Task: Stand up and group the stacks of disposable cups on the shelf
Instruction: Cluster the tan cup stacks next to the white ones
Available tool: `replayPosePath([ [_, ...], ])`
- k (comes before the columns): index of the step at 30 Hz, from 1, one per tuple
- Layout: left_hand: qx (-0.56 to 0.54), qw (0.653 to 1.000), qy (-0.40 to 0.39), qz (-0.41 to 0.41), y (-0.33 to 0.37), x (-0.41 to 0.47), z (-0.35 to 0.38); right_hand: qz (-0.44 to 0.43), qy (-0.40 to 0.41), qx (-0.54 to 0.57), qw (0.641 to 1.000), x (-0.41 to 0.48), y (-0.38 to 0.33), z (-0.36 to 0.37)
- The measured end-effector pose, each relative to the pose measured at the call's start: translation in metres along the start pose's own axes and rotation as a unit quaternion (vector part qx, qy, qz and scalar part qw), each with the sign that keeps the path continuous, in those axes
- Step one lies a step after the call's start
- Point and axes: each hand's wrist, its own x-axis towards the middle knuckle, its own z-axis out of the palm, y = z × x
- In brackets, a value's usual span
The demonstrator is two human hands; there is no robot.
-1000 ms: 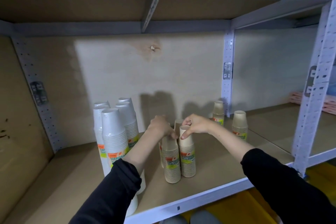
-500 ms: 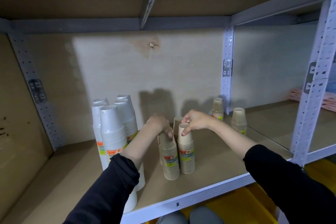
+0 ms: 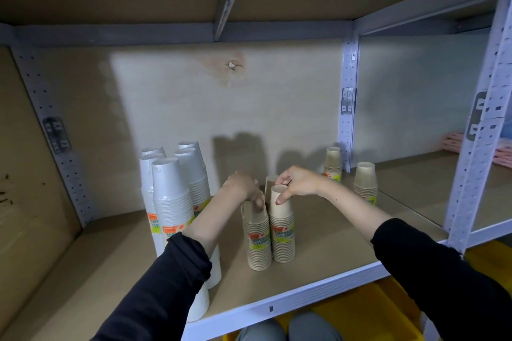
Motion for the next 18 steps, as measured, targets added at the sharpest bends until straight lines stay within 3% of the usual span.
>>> replayPosePath([
  [10,0.015,1.0,-0.012,0.015,0.001,-0.002,-0.007,-0.015,0.012,0.014,1.0,0.0,-0.004,-0.004],
  [18,-0.047,0.995,0.08,0.024,0.028,0.012,-0.025,-0.013,0.099,-0.023,0.995,-0.014,0.008,-0.048],
])
